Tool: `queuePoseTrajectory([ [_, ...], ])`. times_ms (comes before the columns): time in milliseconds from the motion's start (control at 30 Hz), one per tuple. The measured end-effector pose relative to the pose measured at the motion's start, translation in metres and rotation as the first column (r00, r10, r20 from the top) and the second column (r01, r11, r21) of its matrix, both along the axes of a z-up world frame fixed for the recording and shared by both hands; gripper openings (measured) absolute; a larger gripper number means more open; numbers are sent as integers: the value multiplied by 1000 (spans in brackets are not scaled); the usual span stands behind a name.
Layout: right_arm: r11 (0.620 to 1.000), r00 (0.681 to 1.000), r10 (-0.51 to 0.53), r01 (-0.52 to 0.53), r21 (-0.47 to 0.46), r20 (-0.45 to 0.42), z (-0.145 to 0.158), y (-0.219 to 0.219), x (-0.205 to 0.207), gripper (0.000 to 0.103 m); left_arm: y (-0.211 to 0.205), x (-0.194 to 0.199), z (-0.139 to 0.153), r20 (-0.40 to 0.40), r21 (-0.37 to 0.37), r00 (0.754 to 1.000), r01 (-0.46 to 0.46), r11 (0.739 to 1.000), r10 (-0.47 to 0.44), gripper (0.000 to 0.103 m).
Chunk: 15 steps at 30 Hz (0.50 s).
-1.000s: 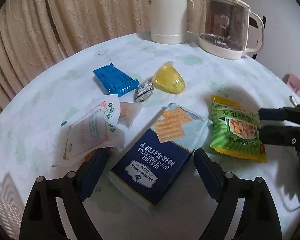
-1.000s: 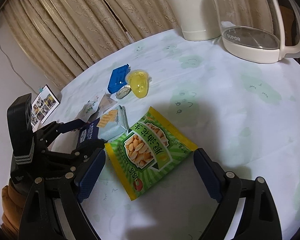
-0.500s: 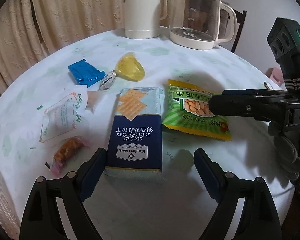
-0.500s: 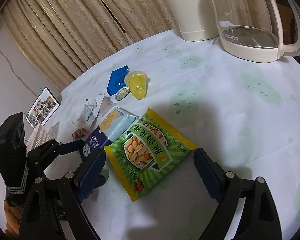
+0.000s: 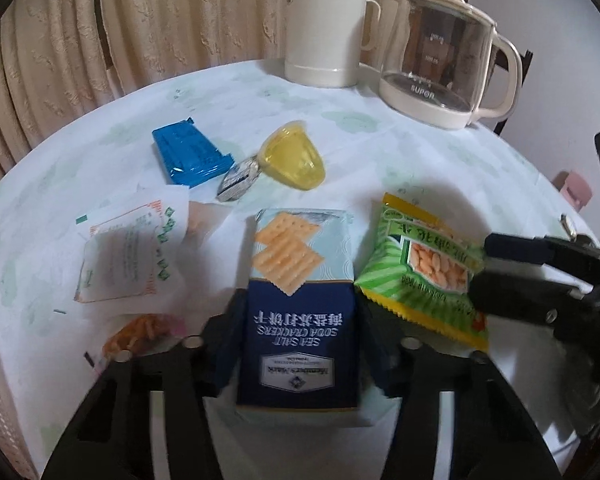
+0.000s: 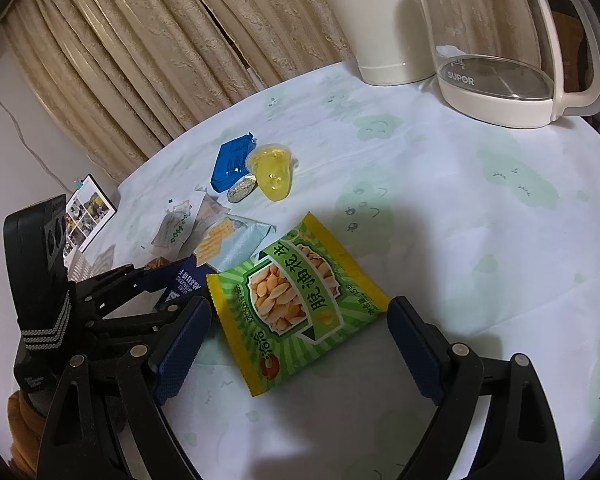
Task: Organize snacks
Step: 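Grasp the blue cracker box with the left tool while the right tool grasps the green peanut bag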
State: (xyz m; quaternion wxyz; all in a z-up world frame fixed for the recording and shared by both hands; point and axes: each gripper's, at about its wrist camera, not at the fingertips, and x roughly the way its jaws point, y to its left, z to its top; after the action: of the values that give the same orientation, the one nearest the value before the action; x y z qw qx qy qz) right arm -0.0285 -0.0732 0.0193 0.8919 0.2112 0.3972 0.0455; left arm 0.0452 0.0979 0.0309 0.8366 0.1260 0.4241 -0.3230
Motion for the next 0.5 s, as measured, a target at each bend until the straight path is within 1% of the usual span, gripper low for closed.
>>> queuePoseTrajectory([
  [167,1000,1000,-2,2,-21,-5,0,2,1,88,9,-8,3,32,-29,998,-62,998,63,50],
  [333,996,1000,10,-12,-88,-18,1,10,6,88,29,-25,17,95,-73,988,-113,991,119,50],
  [400,991,1000,13,-16,-132,-22,3,12,9,88,37,-29,22,99,-99,986,-126,987,136,50],
  [500,985,999,24,-31,-169,-44,4,14,16,88,50,-33,29,116,-129,977,-165,978,180,50],
])
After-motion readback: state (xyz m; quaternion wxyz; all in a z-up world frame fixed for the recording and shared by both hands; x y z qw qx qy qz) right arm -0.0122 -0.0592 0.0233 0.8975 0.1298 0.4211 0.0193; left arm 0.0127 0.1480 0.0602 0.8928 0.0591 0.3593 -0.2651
